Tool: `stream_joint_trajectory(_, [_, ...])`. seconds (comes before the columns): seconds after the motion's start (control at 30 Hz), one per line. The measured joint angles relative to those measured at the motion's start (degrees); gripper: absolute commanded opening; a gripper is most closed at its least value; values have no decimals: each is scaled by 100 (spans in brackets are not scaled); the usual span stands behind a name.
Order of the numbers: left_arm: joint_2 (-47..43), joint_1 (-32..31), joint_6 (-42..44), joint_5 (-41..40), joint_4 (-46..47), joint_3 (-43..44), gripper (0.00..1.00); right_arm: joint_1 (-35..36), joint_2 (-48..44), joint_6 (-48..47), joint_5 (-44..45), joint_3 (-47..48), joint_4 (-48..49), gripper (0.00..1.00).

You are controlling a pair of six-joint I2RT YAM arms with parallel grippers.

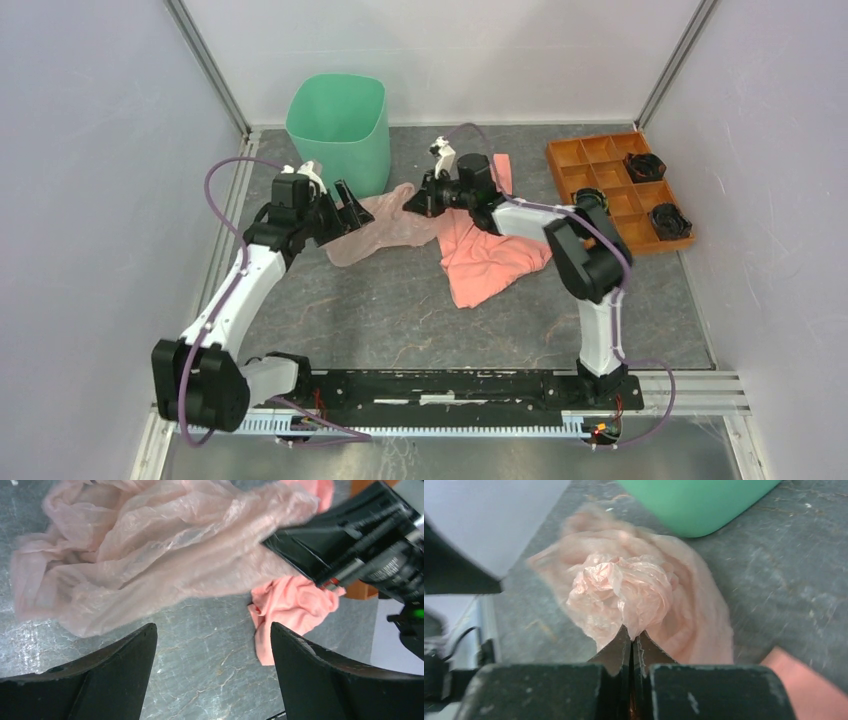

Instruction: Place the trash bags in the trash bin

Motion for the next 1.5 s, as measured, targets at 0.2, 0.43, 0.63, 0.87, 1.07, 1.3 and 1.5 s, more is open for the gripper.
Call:
stream_joint_trajectory(0.2, [-1128, -59, -4, 179, -50, -68, 90, -125, -2435, 933, -678, -1687, 352, 1])
stream_joint_trajectory(0.43, [-1773, -61, -157, 999, -52, -186, 100, -98, -3851, 1816, -772, -2643, 538, 0])
stream_joint_trajectory(0.63, [-2031, -133, -155, 1707, -57, -402, 100, -101, -3834, 3425, -455, -2865, -721, 0])
stream_joint_trajectory(0.87, [-1679, -2085, 35, 970, -94, -417, 100, -68, -3856, 4666, 96, -3283, -1259, 0])
stream_joint_trajectory(1.07, [-813, -4059, 761, -1043, -155, -302, 100, -35, -3869, 5412, 101, -3508, -1294, 0])
stream_joint_trajectory(1.3, [-553, -5246, 1788, -2874, 39, -302, 98, 9, -4170, 5858, 66, -3766, -1246, 0])
stream_joint_trajectory(1.5, [-149, -5353, 2151, -3670, 92, -278, 14, 13, -4319, 5974, 44, -3840, -1178, 19])
